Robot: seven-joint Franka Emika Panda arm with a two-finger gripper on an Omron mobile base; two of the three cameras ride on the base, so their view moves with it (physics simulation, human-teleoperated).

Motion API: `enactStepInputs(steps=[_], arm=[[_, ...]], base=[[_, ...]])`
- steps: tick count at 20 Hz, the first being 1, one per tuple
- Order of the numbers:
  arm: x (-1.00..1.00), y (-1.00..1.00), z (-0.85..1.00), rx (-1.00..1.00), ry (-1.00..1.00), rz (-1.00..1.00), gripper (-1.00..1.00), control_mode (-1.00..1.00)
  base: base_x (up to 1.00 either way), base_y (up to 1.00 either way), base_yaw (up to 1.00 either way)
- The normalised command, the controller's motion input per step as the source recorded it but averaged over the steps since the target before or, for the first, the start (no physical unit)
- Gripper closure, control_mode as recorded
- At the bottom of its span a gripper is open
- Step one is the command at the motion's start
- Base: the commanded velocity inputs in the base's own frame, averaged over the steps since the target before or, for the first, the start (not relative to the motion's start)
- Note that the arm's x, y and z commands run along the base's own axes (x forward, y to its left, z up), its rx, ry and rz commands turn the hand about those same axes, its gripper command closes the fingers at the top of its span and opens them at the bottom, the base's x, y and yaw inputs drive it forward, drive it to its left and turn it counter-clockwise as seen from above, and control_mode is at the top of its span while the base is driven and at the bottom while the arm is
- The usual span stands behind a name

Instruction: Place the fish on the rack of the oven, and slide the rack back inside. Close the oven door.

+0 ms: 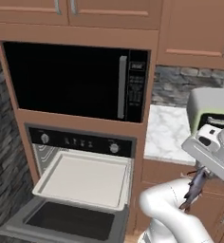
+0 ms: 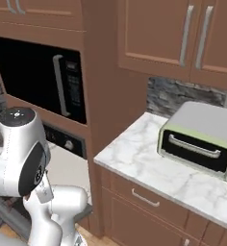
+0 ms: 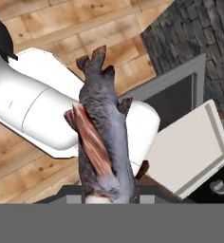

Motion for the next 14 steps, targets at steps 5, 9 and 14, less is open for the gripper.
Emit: enactStepInputs(steps=[5, 9, 14], arm=[[0.00, 0.00, 0.00, 0.00, 0.00, 0.00, 1.00, 1.00], [0.00, 0.00, 0.00, 0.00, 0.00, 0.00, 1.00, 1.00], [0.00, 0.00, 0.00, 0.00, 0.00, 0.00, 1.00, 1.00]], base=[[0.27, 0.37, 0.42], [0.09, -0.08, 0.47], [0.10, -0.23, 0.50]])
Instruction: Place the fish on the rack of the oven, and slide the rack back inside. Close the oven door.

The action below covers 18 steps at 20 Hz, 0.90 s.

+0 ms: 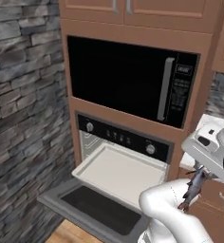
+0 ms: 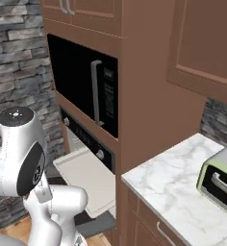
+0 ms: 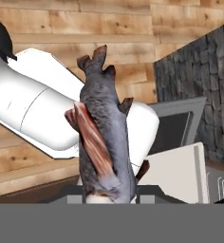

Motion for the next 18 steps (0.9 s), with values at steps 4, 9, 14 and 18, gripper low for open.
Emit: enactStepInputs(steps=[4, 9, 14, 18], arm=[[0.00, 0.00, 0.00, 0.00, 0.00, 0.00, 1.00, 1.00], [0.00, 0.00, 0.00, 0.00, 0.00, 0.00, 1.00, 1.00], [0.00, 0.00, 0.00, 0.00, 0.00, 0.00, 1.00, 1.00], [0.11, 0.21, -0.08, -0.01, 0.00, 0.00, 1.00, -1.00]], base=[[0.03, -0.43, 0.43], [0.00, -0.59, 0.28], [0.03, -0.09, 0.09], [0.07, 0.19, 0.00]])
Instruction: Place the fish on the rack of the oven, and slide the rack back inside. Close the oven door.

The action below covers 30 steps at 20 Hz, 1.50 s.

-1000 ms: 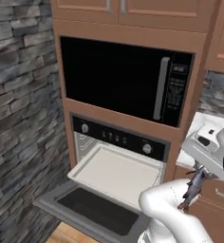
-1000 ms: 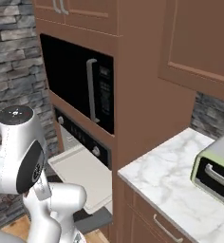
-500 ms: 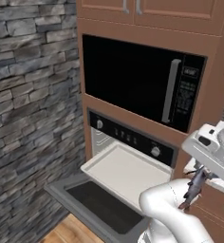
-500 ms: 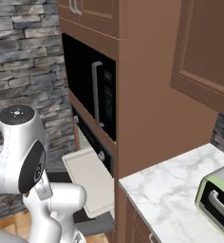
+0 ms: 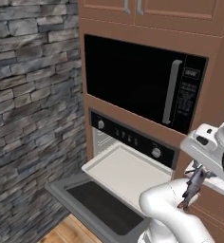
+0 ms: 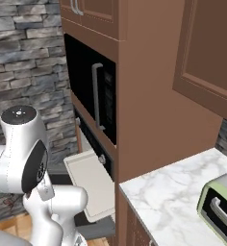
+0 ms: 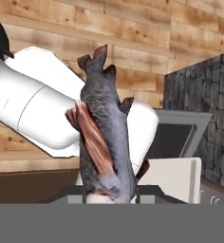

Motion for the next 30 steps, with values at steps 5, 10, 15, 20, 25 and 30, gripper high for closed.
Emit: enactStepInputs(steps=[5, 10, 15, 20, 25, 30], arm=[[0.26, 0.45, -0.24, -0.07, 0.00, 0.00, 1.00, -1.00], [0.24, 0.48, -0.43, -0.20, 0.00, -0.01, 1.00, -1.00], [0.52, 0.08, -0.50, -0.17, 0.00, -0.08, 1.00, -1.00], [0.65, 0.00, -0.52, -0.12, 0.01, -0.14, 1.00, -1.00], [0.35, 0.00, -0.46, -0.03, 0.00, -0.16, 1.00, -1.00], [0.03, 0.00, -0.38, 0.08, -0.08, -0.19, 1.00, -1.00]], base=[[0.00, 0.00, 0.00], [0.00, 0.00, 0.00], [0.00, 0.00, 0.00], [0.00, 0.00, 0.00], [0.00, 0.00, 0.00], [0.00, 0.00, 0.00]])
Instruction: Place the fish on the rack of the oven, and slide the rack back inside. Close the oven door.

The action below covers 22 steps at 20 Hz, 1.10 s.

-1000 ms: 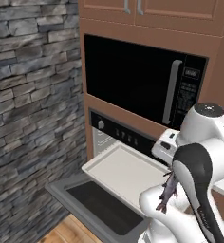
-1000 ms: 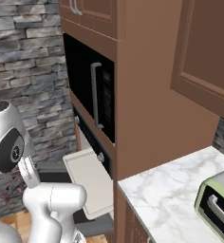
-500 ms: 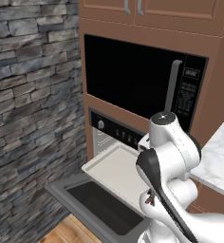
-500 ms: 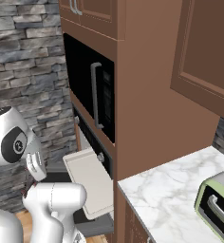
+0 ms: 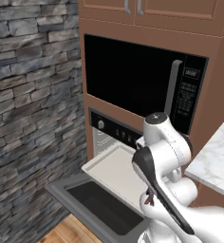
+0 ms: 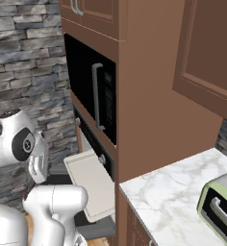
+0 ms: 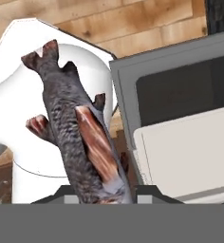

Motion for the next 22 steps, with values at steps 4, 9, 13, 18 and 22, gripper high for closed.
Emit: enactStepInputs(steps=[4, 9, 13, 18, 22], arm=[[0.00, 0.00, -0.13, 0.16, -0.15, -0.22, 1.00, -1.00], [0.00, -0.05, 0.00, 0.15, -0.10, -0.28, 1.00, -1.00], [0.00, 0.00, -0.01, 0.09, -0.08, -0.35, 1.00, -1.00], [0.03, 0.01, -0.24, 0.03, -0.13, -0.39, 1.00, -1.00], [0.25, 0.02, -0.59, 0.00, -0.18, -0.40, 1.00, -1.00]], base=[[0.00, 0.00, 0.00], [0.00, 0.00, 0.00], [0.00, 0.00, 0.00], [0.00, 0.00, 0.00], [0.00, 0.00, 0.00]])
